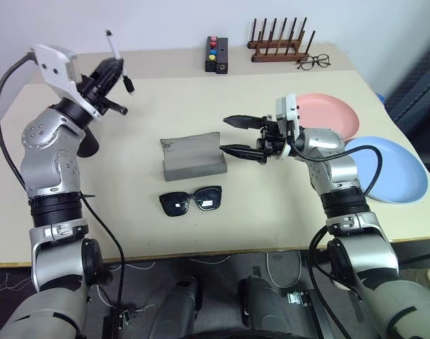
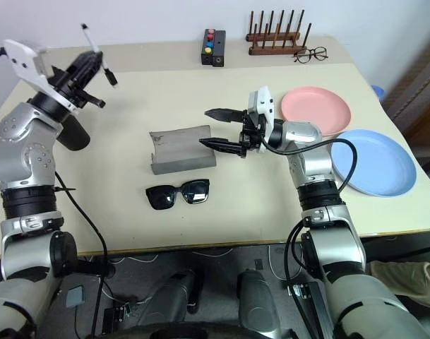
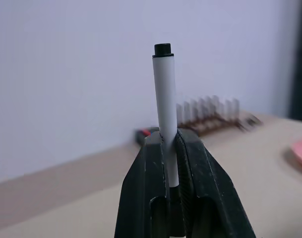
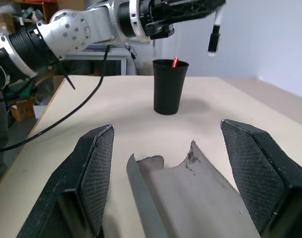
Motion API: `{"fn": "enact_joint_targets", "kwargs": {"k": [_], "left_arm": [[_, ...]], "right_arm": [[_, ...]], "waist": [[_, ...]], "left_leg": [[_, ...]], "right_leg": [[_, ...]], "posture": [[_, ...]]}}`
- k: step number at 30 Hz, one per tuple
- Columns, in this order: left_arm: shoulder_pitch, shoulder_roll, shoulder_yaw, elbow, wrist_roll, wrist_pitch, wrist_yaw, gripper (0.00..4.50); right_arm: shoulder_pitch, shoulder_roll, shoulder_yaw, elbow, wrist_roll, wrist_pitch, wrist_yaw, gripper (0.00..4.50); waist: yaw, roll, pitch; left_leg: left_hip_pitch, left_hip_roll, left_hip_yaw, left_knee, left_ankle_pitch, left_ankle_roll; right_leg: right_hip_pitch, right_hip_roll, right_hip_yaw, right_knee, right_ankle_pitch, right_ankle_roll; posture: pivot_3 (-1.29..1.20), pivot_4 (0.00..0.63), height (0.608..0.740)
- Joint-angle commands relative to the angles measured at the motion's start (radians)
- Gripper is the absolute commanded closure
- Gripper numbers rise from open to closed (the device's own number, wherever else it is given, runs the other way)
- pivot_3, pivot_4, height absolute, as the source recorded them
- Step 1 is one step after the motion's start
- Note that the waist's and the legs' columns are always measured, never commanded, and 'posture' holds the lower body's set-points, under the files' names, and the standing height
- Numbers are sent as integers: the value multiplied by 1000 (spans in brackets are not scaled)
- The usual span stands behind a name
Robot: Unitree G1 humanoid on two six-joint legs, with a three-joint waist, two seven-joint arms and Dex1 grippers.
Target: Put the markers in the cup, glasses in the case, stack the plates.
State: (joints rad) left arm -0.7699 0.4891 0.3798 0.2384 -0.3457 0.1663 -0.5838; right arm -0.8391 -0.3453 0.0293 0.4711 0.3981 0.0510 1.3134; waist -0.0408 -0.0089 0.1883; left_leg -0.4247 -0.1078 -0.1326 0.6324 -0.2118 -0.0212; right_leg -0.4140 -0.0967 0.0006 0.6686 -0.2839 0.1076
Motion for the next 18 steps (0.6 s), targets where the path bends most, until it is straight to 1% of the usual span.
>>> {"fn": "enact_joint_targets", "kwargs": {"k": [1, 3, 8, 13, 18], "left_arm": [[-16, 32, 67, -54, 37, -80, 151, 4465], [-2, 47, 97, -48, 73, -112, 243, 4465], [36, 69, 150, -53, 108, -174, 386, 4465], [98, 73, 183, -64, 117, -221, 460, 4465], [141, 72, 185, -76, 109, -237, 493, 4465]], "right_arm": [[-35, 17, -20, 1, 14, -29, 1, 988], [-41, 28, -18, 10, 14, -36, 2, 988], [-54, 46, -18, 30, 11, -49, 2, 988], [-79, 61, -23, 96, -6, -87, -9, 988], [-102, 67, -26, 159, -23, -131, -21, 988]], "waist": [[-1, 0, 0], [-2, 0, 0], [-3, 0, 0], [1, 0, 0], [3, -1, 0]], "left_leg": [[0, 0, 0, 0, 0, 0], [0, 0, 0, 0, 0, 0], [0, 0, 0, -1, 0, 0], [0, 0, 0, 0, 0, 0], [0, 0, 0, 0, 0, 0]], "right_leg": [[0, 0, 0, 0, 0, 0], [0, 0, 0, 0, 0, 0], [-1, 0, 0, 0, 0, 0], [0, 0, 0, 0, 0, 0], [0, 0, 0, 0, 0, 0]], "posture": [[0, 150, 740], [0, 150, 740], [0, 150, 740], [0, 150, 740], [0, 150, 740]]}}
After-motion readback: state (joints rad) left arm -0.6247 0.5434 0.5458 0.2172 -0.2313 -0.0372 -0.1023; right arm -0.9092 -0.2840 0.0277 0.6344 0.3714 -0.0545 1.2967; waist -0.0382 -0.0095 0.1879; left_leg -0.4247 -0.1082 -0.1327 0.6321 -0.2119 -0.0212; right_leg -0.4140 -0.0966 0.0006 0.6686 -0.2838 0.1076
